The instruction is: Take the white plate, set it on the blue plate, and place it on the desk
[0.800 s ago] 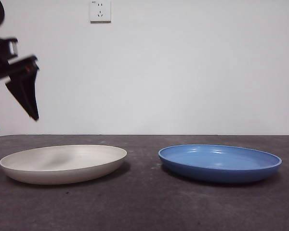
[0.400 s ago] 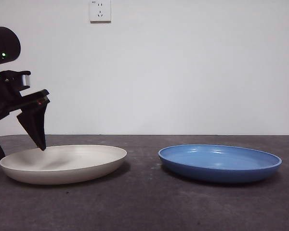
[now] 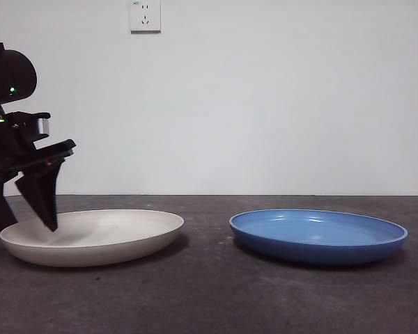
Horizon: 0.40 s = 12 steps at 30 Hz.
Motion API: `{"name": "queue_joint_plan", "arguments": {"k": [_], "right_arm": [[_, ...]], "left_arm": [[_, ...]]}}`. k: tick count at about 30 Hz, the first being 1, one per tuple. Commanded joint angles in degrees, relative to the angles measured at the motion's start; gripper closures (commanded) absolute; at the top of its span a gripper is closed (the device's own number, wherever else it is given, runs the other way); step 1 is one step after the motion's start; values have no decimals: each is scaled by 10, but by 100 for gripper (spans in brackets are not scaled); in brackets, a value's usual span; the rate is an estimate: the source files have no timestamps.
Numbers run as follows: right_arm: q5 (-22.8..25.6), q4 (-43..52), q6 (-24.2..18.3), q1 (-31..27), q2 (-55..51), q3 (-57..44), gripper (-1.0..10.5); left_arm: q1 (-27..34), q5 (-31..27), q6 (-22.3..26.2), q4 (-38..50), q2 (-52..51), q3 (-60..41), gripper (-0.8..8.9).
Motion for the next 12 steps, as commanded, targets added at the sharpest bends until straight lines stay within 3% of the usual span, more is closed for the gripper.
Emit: {"name": "queue_joint_plan", "arguments": {"k": [1,3,12], "right_arm": [[-1,6,4,2,2,12,534],[-1,6,4,2,2,12,534],[-1,6,4,2,2,12,534]], "left_arm": [[-1,-1,4,0,10,12,741],[-1,-1,0,0,10,12,806],[-1,-1,-18,0,5,13,805]]}}
